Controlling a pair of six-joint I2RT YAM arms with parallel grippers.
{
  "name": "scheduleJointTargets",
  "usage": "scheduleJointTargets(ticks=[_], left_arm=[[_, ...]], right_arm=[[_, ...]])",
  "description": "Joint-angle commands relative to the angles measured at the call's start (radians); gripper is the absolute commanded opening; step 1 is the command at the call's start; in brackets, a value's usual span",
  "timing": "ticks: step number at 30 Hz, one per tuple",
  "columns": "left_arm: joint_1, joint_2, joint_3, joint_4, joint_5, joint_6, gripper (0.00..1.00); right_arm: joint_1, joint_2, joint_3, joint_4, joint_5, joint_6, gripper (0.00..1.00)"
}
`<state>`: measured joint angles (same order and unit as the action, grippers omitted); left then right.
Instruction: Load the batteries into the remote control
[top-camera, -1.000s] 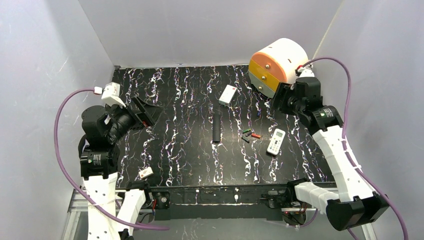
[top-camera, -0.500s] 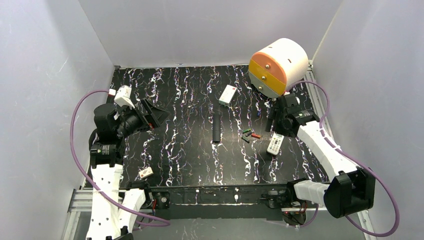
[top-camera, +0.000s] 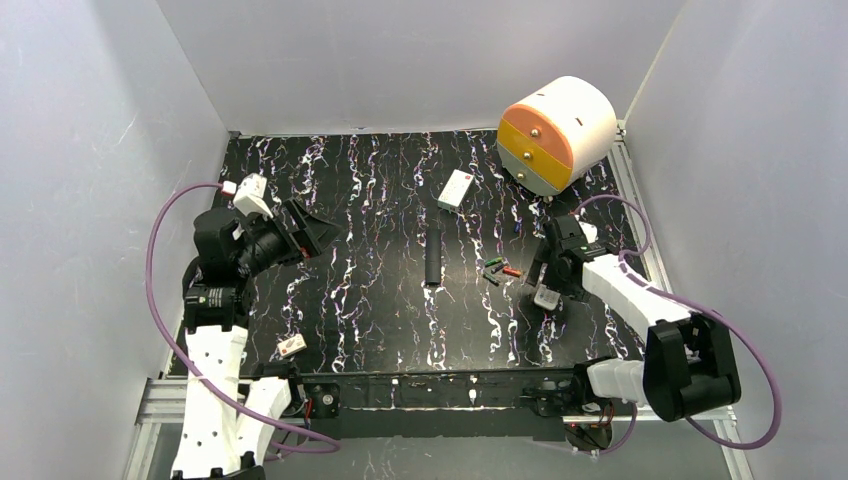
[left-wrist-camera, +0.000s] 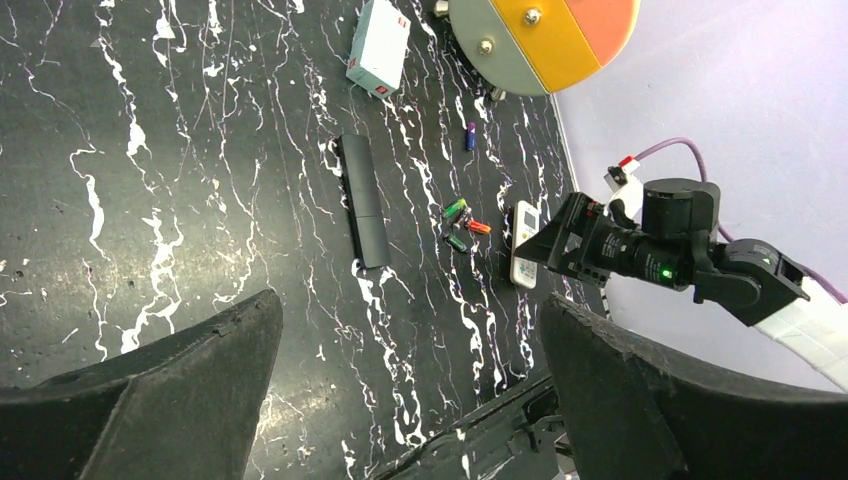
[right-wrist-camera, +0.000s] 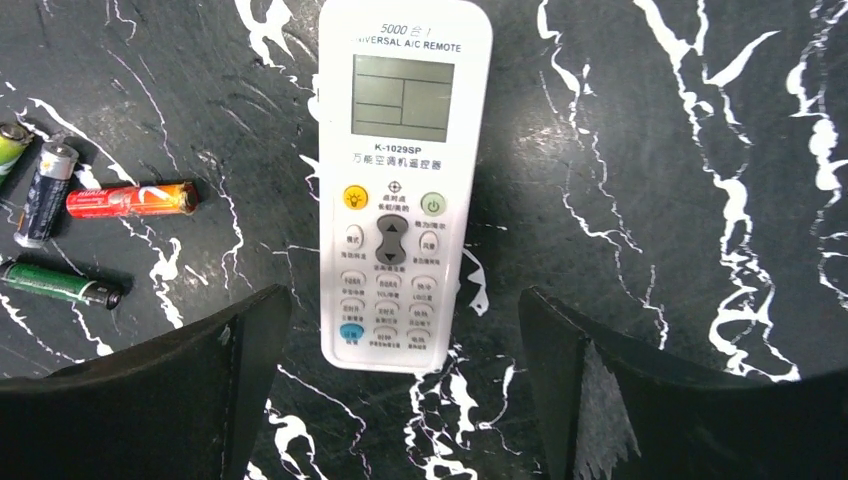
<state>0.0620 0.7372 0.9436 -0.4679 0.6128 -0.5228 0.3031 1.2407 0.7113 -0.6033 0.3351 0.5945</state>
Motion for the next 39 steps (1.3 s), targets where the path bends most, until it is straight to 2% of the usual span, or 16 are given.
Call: scheduleJointTargets(ticks=[1, 6, 13, 15, 17, 21, 25, 28, 31, 33, 39], left_arm=[[-0.004, 0.009, -0.004, 0.009, 0.010, -0.010, 0.99], [-0.004, 0.032, 0.003, -0.006, 0.026, -0.001, 0.98], [-0.004, 0.046, -0.039, 0.020, 0.042, 0.006, 0.99], [-0.004, 0.048, -0.047, 0.030, 0.040, -0.005, 0.98], [-0.005, 0.050, -0.049, 0.035, 0.040, -0.013, 0.98], [-0.004, 0.047, -0.055, 0.059, 0.070, -0.026, 0.98], [-0.004, 0.060, -0.111, 0.210, 0.155, -0.170, 0.98], [-0.011, 0.080, -0.165, 0.347, 0.207, -0.298, 0.98], [-0.020, 0.116, -0.223, 0.576, 0.296, -0.481, 0.98], [-0.044, 0.149, -0.219, 0.640, 0.325, -0.531, 0.99], [-0.230, 0.224, -0.126, 0.660, 0.331, -0.536, 0.98]], right_arm=[[0.000, 0.055, -0.019, 0.084, -0.015, 0.045, 0.90], [0.000, 0.090, -0.032, 0.066, 0.079, 0.088, 0.81], [0.000, 0.111, -0.060, 0.127, 0.051, 0.068, 0.72], [0.000, 0.127, -0.051, 0.131, 0.034, 0.058, 0.62], [-0.001, 0.126, -0.041, 0.136, 0.013, 0.042, 0.48], [0.002, 0.059, 0.017, 0.121, -0.128, 0.003, 0.38], [0.013, -0.071, 0.095, 0.156, -0.437, 0.027, 0.36], [0.040, -0.126, 0.090, 0.346, -0.733, 0.131, 0.36], [0.110, -0.153, 0.029, 0.737, -0.911, 0.352, 0.34], [0.177, -0.146, 0.015, 0.908, -0.943, 0.440, 0.31], [0.344, -0.023, 0.052, 1.261, -0.982, 0.581, 0.29]])
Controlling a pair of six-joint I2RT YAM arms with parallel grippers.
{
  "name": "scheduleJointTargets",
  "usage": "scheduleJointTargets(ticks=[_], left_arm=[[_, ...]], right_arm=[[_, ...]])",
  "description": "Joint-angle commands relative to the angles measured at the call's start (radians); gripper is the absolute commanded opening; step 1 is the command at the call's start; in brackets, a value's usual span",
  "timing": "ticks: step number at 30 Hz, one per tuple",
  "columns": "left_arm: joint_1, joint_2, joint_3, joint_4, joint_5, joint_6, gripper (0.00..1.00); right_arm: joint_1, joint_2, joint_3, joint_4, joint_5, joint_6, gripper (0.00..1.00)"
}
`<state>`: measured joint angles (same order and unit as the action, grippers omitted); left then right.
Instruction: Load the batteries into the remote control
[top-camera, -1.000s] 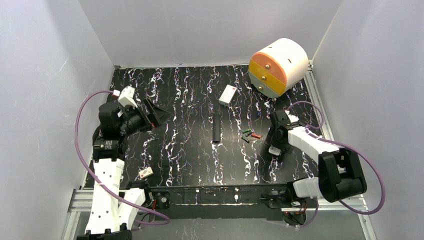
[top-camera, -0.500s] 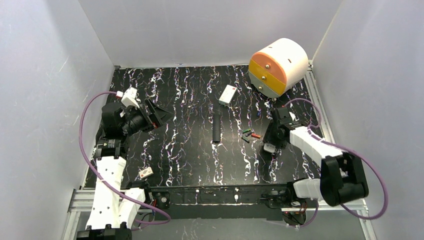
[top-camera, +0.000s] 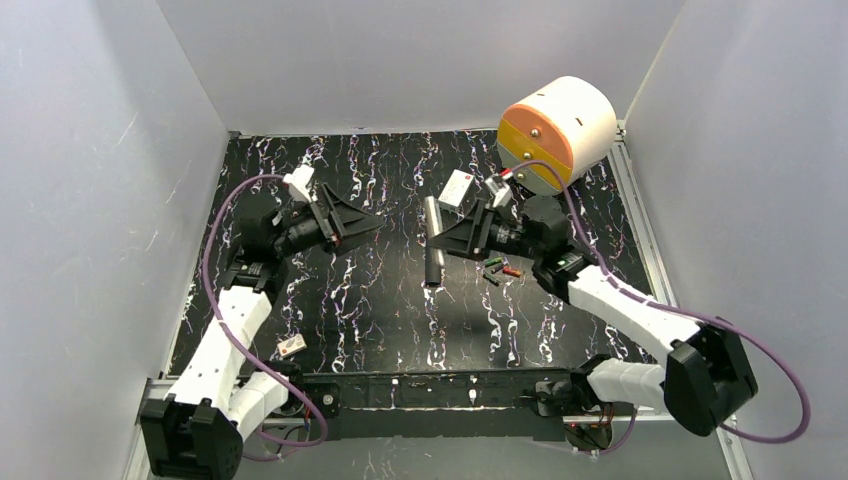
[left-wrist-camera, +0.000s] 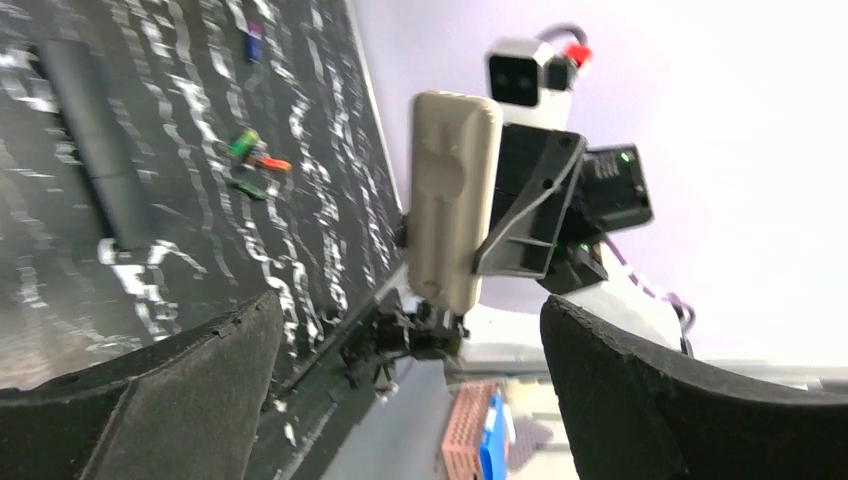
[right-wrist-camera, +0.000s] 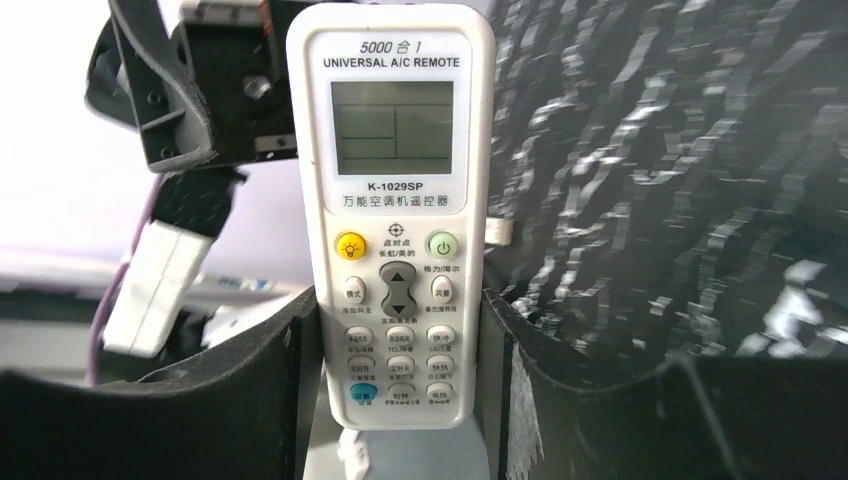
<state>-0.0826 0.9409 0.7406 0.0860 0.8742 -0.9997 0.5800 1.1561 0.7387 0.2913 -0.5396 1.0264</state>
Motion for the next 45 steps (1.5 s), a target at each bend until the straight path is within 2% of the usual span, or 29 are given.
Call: scheduleJointTargets(ticks=[1, 6, 9, 15, 22, 26, 28, 29, 31, 33, 36, 40, 42, 45], left_arm=[[-0.100, 0.036, 0.078, 0.129, 0.079, -0.073, 0.98], [-0.111, 0.075, 0.043, 0.285, 0.104, -0.167, 0.98], [-0.112, 0.079, 0.038, 0.309, 0.107, -0.174, 0.98], [-0.113, 0.060, -0.015, 0.311, 0.060, -0.163, 0.96], [-0.112, 0.086, -0.002, 0.346, 0.092, -0.202, 0.81], [-0.112, 0.102, 0.013, 0.372, 0.127, -0.222, 0.62], [-0.112, 0.111, 0.014, 0.374, 0.154, -0.218, 0.45], [-0.111, 0.115, 0.012, 0.375, 0.163, -0.217, 0.30], [-0.107, 0.126, 0.004, 0.373, 0.170, -0.222, 0.13], [-0.106, 0.138, 0.005, 0.373, 0.167, -0.230, 0.01], [-0.106, 0.144, 0.006, 0.374, 0.134, -0.246, 0.00], [-0.105, 0.140, 0.001, 0.337, 0.053, -0.269, 0.00], [-0.105, 0.131, -0.004, 0.288, 0.001, -0.269, 0.00], [-0.106, 0.113, 0.010, 0.156, -0.085, -0.222, 0.00]], right_arm=[[0.081, 0.084, 0.035, 0.399, -0.113, 0.160, 0.29], [0.147, 0.193, 0.086, 0.538, -0.138, 0.211, 0.29], [0.171, 0.242, 0.102, 0.638, -0.154, 0.272, 0.29], [0.202, 0.296, 0.147, 0.629, -0.166, 0.284, 0.29], [0.222, 0.365, 0.194, 0.586, -0.193, 0.302, 0.29], [0.222, 0.391, 0.191, 0.613, -0.206, 0.336, 0.29], [0.222, 0.397, 0.195, 0.610, -0.200, 0.337, 0.29], [0.222, 0.400, 0.196, 0.607, -0.195, 0.336, 0.29], [0.221, 0.406, 0.200, 0.596, -0.190, 0.334, 0.31], [0.221, 0.406, 0.200, 0.578, -0.183, 0.323, 0.44], [0.221, 0.379, 0.186, 0.530, -0.144, 0.263, 0.69], [0.220, 0.297, 0.193, 0.205, 0.006, -0.005, 0.94], [0.222, 0.257, 0.203, 0.096, 0.087, -0.123, 0.98], [0.243, 0.217, 0.268, -0.091, 0.225, -0.297, 0.97]])
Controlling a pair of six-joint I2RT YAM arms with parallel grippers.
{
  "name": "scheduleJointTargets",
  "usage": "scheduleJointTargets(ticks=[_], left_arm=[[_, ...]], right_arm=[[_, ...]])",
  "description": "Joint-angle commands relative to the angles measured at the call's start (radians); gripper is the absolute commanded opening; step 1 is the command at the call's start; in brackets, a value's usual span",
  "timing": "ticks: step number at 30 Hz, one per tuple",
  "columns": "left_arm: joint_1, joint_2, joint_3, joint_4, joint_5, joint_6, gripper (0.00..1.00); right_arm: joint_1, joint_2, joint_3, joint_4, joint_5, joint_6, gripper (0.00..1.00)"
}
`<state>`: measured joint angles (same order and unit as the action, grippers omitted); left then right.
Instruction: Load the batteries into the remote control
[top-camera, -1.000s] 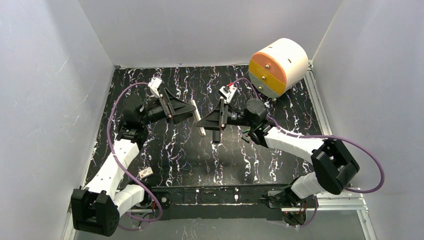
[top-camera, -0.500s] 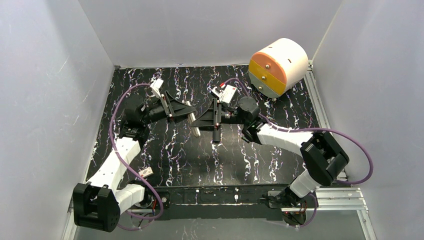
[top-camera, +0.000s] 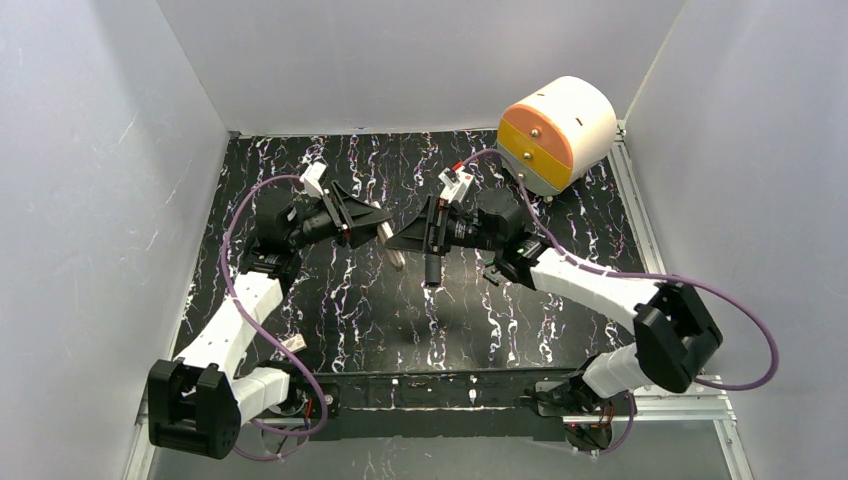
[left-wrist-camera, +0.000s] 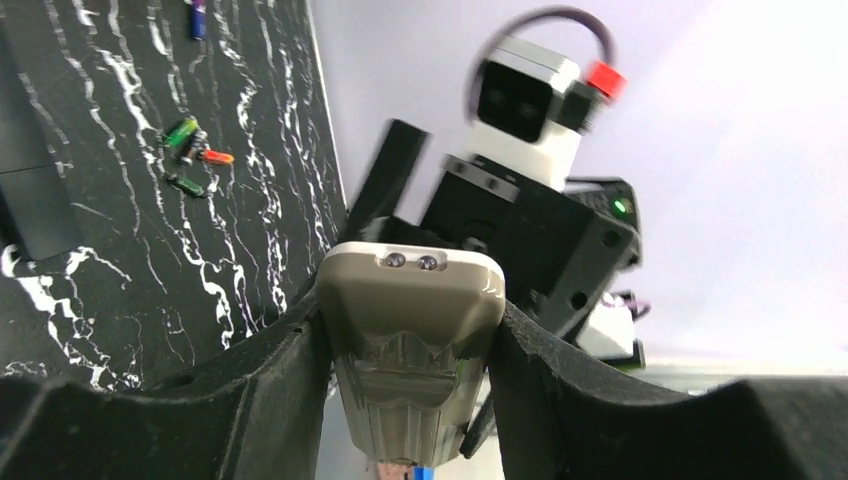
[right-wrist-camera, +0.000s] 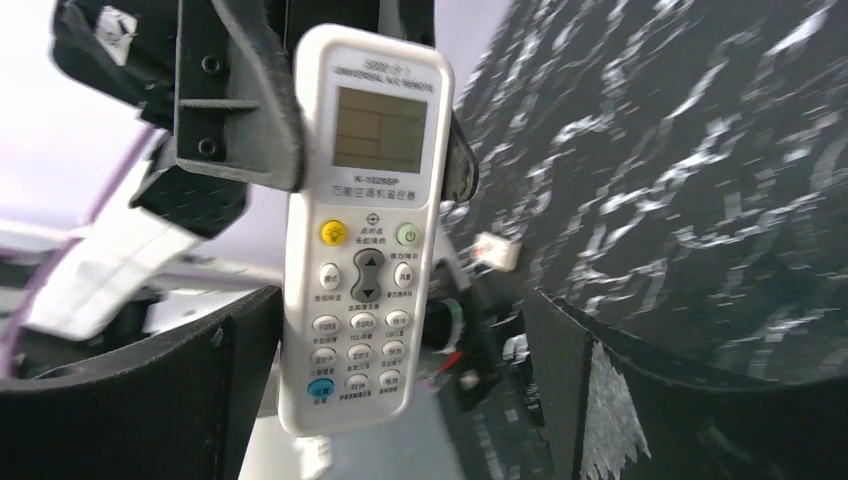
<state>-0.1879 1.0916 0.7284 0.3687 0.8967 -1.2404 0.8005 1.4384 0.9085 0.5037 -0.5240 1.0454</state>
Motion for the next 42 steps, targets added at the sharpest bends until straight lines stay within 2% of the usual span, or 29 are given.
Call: scheduleJointTargets(ticks=[1, 4, 5, 8, 16, 20, 23, 24, 25, 27, 28, 31, 33, 37, 38, 40, 42], left_arm=[[0.000, -0.047, 0.039, -0.196, -0.163, 0.052, 0.00], [0.000, -0.071, 0.108, -0.465, -0.303, 0.182, 0.00], [-0.001, -0.076, 0.119, -0.506, -0.318, 0.195, 0.00], [-0.001, -0.090, 0.139, -0.562, -0.349, 0.194, 0.00], [-0.001, -0.060, 0.158, -0.629, -0.309, 0.147, 0.00], [-0.001, -0.063, 0.150, -0.635, -0.300, 0.135, 0.00], [0.000, -0.078, 0.144, -0.628, -0.287, 0.129, 0.00], [0.000, -0.087, 0.141, -0.620, -0.281, 0.132, 0.06], [0.000, -0.099, 0.141, -0.615, -0.277, 0.144, 0.17], [-0.001, -0.122, 0.160, -0.625, -0.278, 0.209, 0.59], [-0.001, -0.132, 0.176, -0.643, -0.278, 0.265, 0.75], [-0.001, -0.152, 0.242, -0.767, -0.296, 0.481, 0.98], [-0.001, -0.159, 0.272, -0.843, -0.274, 0.579, 0.98], [0.000, -0.166, 0.314, -0.902, -0.114, 0.696, 0.98], [0.000, -0.171, 0.318, -0.893, -0.073, 0.705, 0.96], [-0.001, -0.183, 0.327, -0.871, 0.004, 0.719, 0.84], [-0.001, -0.192, 0.352, -0.902, 0.032, 0.756, 0.81]], right_arm=[[0.037, -0.070, 0.130, -0.358, 0.243, -0.363, 0.95], [0.112, -0.054, 0.239, -0.516, 0.361, -0.464, 0.87], [0.142, -0.045, 0.271, -0.573, 0.422, -0.491, 0.85], [0.196, -0.015, 0.311, -0.649, 0.518, -0.539, 0.79], [0.221, 0.024, 0.319, -0.617, 0.466, -0.586, 0.61], [0.222, 0.043, 0.329, -0.583, 0.436, -0.578, 0.47], [0.220, 0.060, 0.353, -0.588, 0.445, -0.541, 0.28], [0.219, 0.062, 0.358, -0.588, 0.441, -0.537, 0.22], [0.218, 0.064, 0.363, -0.586, 0.424, -0.536, 0.17], [0.206, 0.065, 0.375, -0.582, 0.369, -0.538, 0.12], [0.191, 0.060, 0.375, -0.574, 0.334, -0.533, 0.09], [0.121, 0.018, 0.309, -0.428, 0.127, -0.480, 0.08], [0.073, -0.023, 0.243, -0.313, -0.010, -0.434, 0.09], [0.010, -0.041, 0.231, -0.265, -0.254, -0.420, 0.11], [0.007, -0.042, 0.233, -0.269, -0.297, -0.423, 0.13], [0.004, -0.048, 0.247, -0.328, -0.346, -0.474, 0.16], [0.000, -0.059, 0.267, -0.415, -0.351, -0.538, 0.17]])
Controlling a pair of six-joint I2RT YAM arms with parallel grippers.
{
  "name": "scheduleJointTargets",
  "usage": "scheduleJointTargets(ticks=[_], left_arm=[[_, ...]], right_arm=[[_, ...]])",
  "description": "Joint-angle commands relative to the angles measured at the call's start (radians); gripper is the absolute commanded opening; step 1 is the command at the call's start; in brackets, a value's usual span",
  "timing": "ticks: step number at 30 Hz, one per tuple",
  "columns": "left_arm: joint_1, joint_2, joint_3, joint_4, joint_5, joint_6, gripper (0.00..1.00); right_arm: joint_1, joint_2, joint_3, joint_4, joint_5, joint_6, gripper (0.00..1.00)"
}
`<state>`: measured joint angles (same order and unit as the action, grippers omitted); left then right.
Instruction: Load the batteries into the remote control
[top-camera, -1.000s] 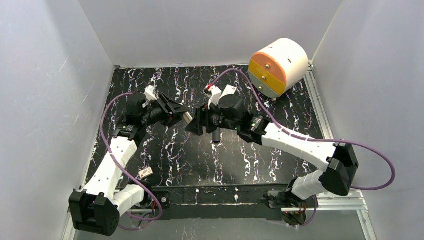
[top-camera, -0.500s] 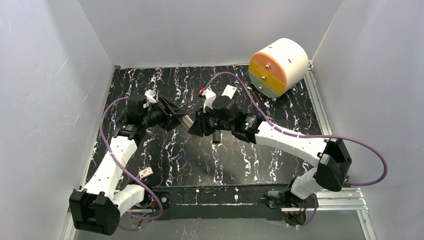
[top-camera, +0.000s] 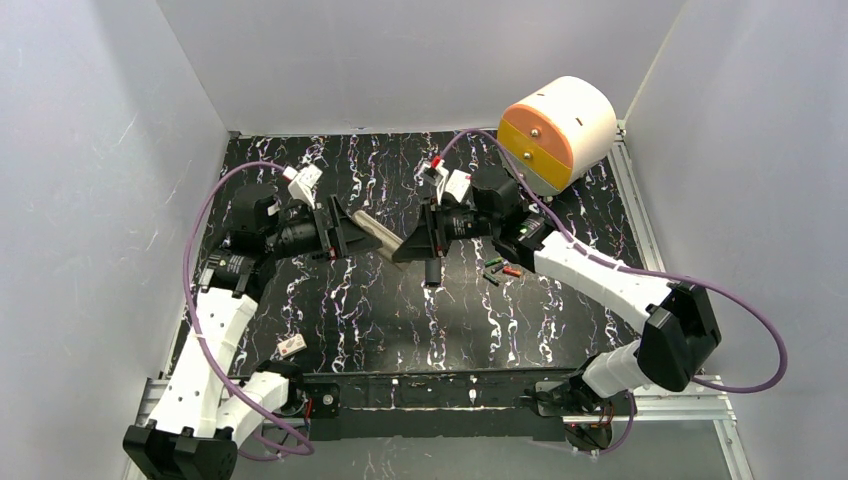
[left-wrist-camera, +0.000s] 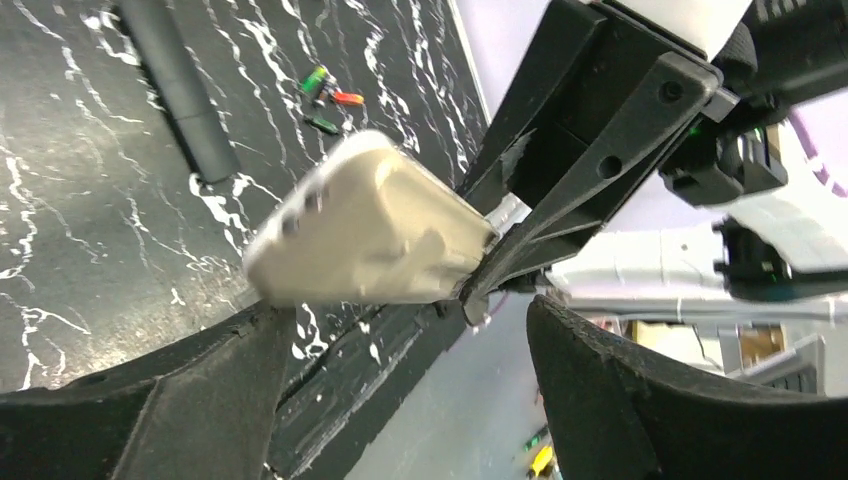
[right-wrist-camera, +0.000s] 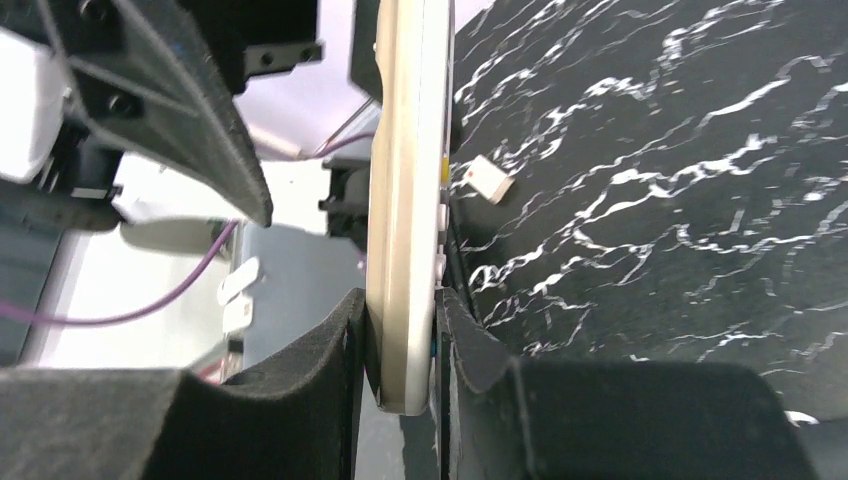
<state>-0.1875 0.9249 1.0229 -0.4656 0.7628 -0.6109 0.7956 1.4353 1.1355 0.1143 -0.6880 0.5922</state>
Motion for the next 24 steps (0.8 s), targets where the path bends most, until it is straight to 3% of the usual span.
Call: scheduleJointTargets(ticks=[1, 5, 10, 14, 18, 20, 24], left_arm=[[0.000, -0.026, 0.074, -0.091, 0.166, 0.148, 0.81], [-0.001, -0.008, 0.116, -0.180, 0.226, 0.238, 0.79], [-0.003, -0.011, 0.121, -0.178, 0.386, 0.274, 0.59], [-0.007, -0.031, 0.092, -0.146, 0.421, 0.258, 0.49], [-0.013, -0.033, 0.069, -0.128, 0.430, 0.244, 0.33], [-0.015, -0.031, 0.063, -0.128, 0.427, 0.243, 0.32], [-0.024, -0.020, 0.059, -0.124, 0.433, 0.244, 0.48]], right_arm=[[0.004, -0.064, 0.042, -0.042, -0.193, -0.098, 0.18], [0.004, -0.091, 0.022, -0.039, -0.244, -0.103, 0.18], [0.003, -0.121, 0.004, -0.075, -0.308, -0.162, 0.15], [0.003, -0.126, 0.008, -0.091, -0.332, -0.184, 0.13], [0.003, -0.106, 0.015, -0.113, -0.374, -0.200, 0.11], [0.004, -0.100, 0.012, -0.113, -0.394, -0.208, 0.10], [0.004, -0.093, 0.016, -0.143, -0.404, -0.225, 0.09]])
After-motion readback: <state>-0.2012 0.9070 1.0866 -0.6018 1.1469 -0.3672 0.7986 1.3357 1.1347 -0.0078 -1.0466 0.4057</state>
